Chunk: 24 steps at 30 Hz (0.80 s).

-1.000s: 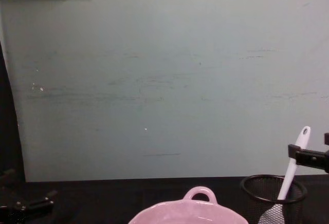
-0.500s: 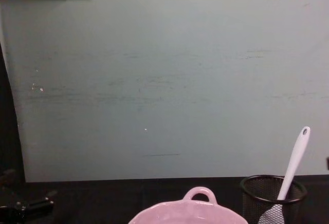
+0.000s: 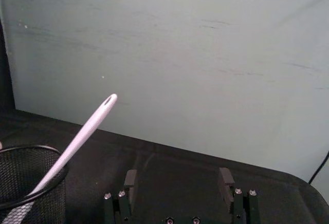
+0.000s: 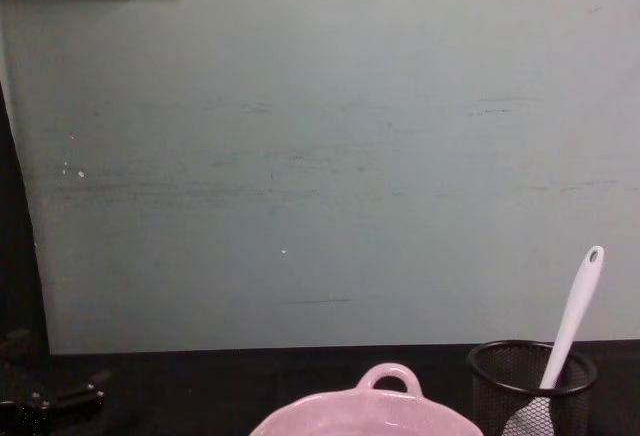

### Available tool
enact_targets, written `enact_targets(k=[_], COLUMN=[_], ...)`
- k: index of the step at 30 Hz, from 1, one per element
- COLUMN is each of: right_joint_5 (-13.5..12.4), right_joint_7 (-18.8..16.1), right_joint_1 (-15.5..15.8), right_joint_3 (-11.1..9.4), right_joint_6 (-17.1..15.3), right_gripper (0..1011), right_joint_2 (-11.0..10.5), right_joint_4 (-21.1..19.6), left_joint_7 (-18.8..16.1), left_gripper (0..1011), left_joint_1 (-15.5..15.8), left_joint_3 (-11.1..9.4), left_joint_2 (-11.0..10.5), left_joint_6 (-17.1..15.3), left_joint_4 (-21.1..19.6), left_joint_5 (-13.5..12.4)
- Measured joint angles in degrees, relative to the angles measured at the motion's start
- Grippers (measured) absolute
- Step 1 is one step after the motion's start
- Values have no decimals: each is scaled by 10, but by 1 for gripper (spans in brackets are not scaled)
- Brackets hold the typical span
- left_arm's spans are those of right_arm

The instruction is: Use the one hand to pick up the spoon and stir the clear water in the bowl.

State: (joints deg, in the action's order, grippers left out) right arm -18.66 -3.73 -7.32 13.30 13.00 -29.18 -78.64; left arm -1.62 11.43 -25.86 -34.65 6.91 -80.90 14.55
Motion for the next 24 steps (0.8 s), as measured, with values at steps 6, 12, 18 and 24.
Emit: enact_targets(k=[6,12,18,24], right_joint_5=[0,0,0,0], right_joint_7=[0,0,0,1], right_joint_1=[0,1,1,1], right_joint_3=[0,1,2,2], right_joint_6=[0,0,-1,-2], right_gripper=[1002,1003,1003,1003], right_joint_2=[-1,-2,-2,-3], right_joint_4=[-2,-4,-5,-6], left_joint_7=[0,0,0,0], left_gripper=[1011,1011,1011,1011], left_joint_1=[0,0,0,0], left_joint_3=[0,0,0,0], left_joint_2=[0,0,0,0], left_joint_6=[0,0,0,0], left_joint_4=[0,0,0,0], left_joint_5=[0,0,0,0])
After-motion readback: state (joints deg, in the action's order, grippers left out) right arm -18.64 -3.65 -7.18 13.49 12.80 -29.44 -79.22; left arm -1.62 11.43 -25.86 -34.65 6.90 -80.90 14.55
